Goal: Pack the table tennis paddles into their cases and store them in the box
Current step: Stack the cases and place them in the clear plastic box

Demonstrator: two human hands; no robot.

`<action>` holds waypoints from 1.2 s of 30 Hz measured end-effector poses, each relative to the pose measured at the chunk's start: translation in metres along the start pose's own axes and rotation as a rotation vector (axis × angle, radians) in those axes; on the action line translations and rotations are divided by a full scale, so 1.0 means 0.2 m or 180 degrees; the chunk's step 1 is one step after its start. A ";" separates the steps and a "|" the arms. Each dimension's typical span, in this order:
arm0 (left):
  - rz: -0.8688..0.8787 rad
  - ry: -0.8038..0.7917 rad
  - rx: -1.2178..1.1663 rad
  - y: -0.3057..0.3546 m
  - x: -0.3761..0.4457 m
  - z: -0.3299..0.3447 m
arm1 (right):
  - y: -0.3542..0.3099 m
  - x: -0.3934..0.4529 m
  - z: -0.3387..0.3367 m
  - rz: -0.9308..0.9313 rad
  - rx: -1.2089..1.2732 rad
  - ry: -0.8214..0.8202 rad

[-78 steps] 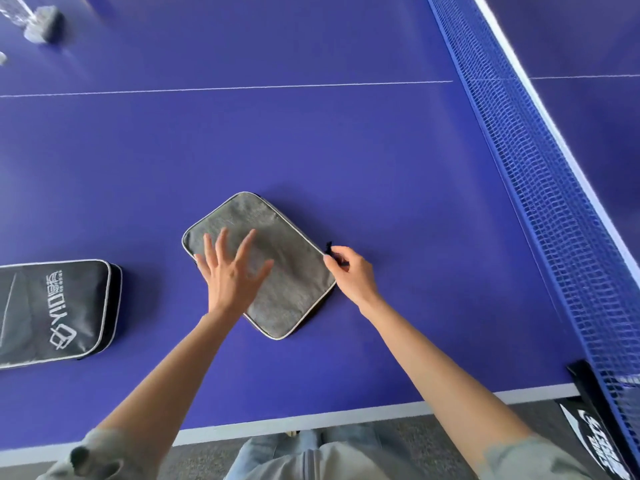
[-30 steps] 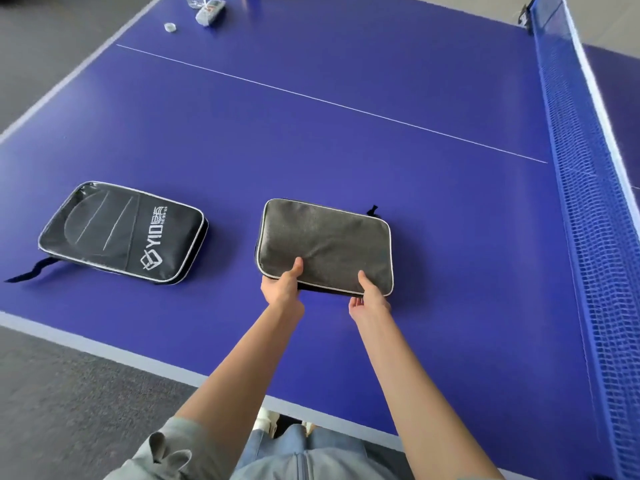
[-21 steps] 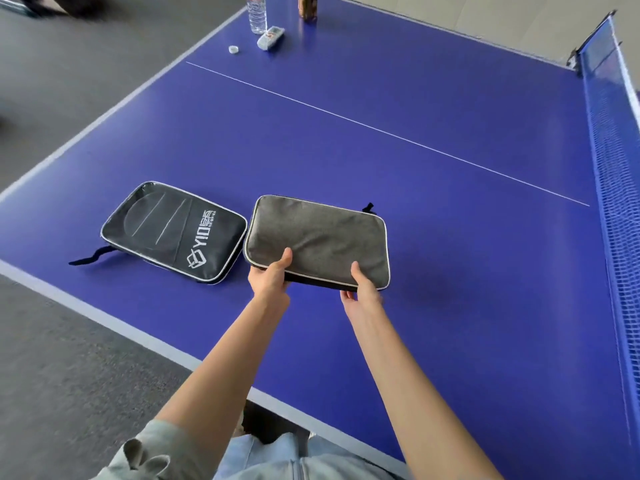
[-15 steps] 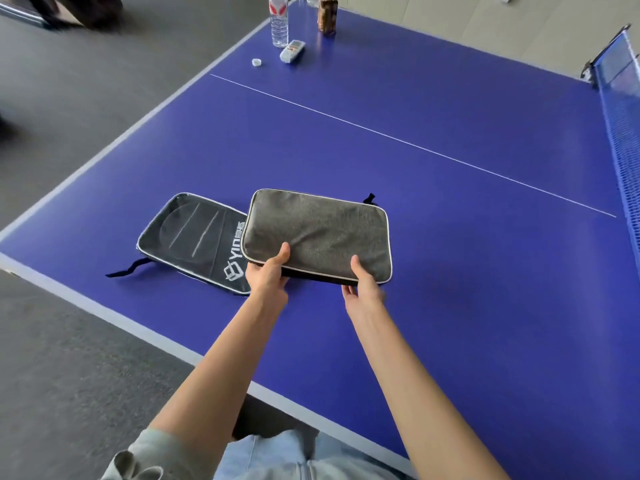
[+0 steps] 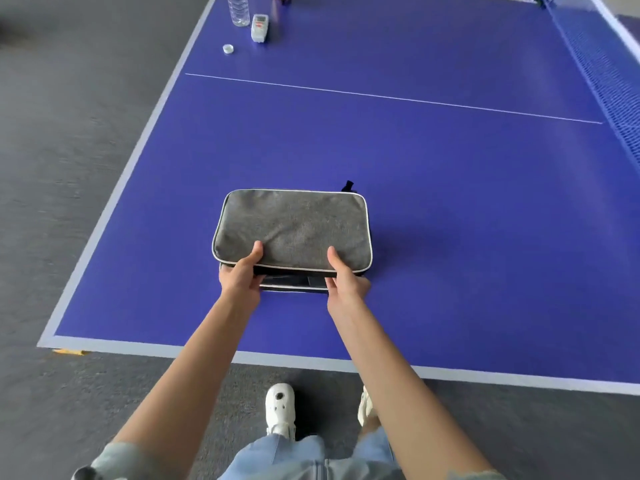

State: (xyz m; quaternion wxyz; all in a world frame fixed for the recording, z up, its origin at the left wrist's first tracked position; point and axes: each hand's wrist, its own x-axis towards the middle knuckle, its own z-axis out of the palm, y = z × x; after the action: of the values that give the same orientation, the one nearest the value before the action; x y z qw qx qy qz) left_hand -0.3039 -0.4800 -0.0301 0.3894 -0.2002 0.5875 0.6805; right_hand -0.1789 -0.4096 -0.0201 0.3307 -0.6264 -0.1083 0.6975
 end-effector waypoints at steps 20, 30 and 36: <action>-0.0974 -0.0030 0.1524 -0.03 0.09 -0.22 | 0.10 0.09 -0.05 0.0133 -0.0846 0.0636; -0.1438 0.0287 0.0411 -0.04 0.02 0.11 | 0.11 0.05 0.11 0.0905 -0.0406 0.0268; -0.1324 0.0256 -0.0068 -0.05 0.06 0.14 | 0.10 0.08 0.18 0.0718 -0.0134 0.0298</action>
State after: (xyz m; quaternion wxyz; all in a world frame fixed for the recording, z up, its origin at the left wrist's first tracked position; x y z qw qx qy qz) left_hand -0.2987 -0.4496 -0.0380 0.4955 -0.3483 0.5414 0.5832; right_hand -0.2196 -0.4053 -0.0373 0.2416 -0.6733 -0.0362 0.6979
